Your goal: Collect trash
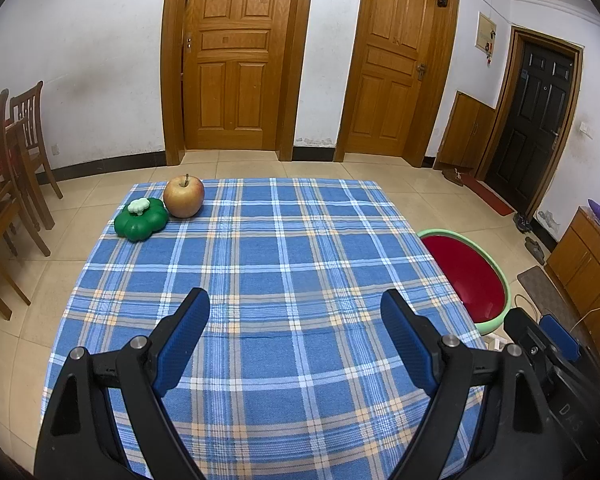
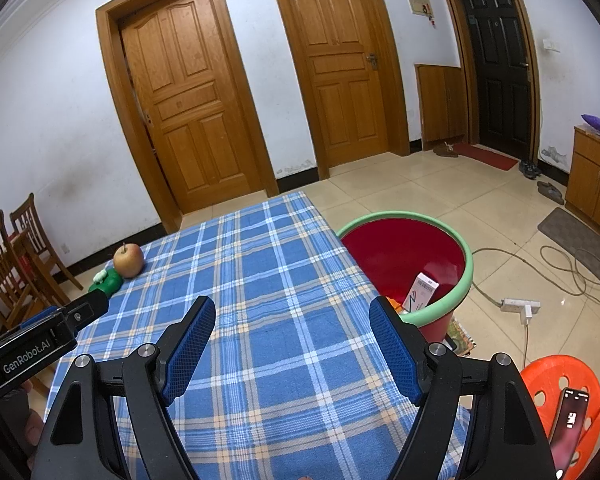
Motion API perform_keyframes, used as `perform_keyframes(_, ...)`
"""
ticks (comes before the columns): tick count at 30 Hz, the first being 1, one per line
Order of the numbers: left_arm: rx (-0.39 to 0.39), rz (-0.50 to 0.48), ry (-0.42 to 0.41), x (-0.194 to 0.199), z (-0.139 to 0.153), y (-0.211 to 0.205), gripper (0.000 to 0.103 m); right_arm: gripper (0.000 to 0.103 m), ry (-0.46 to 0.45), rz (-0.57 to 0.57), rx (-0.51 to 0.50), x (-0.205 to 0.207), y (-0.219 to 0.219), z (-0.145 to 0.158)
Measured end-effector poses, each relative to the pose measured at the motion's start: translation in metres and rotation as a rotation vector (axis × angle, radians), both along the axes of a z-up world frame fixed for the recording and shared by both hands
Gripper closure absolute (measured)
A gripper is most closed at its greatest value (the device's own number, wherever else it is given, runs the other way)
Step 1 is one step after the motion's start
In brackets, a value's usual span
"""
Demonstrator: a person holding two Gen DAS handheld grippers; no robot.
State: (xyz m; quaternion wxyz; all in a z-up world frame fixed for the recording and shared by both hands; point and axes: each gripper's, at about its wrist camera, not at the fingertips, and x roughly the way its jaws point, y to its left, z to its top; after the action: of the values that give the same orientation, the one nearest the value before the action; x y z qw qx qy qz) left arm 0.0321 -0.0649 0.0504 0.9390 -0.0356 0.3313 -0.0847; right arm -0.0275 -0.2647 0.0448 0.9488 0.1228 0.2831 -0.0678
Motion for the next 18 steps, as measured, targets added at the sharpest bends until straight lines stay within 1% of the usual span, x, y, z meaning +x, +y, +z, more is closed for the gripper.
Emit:
perform_keyframes(11,-0.001,-0.001,-0.005,-0.0017,0.0023,0.0008,0.017,0.023,-0.004,0.001,0.0,-0.0011,0.0013,0.0005)
perform_keyframes(18,-0.005,0.0,-0.016,-0.0053,0.0071,0.0024,0.017,0.023,-0.019,0.004,-0.006,-0.0025,0.0042,0.0072)
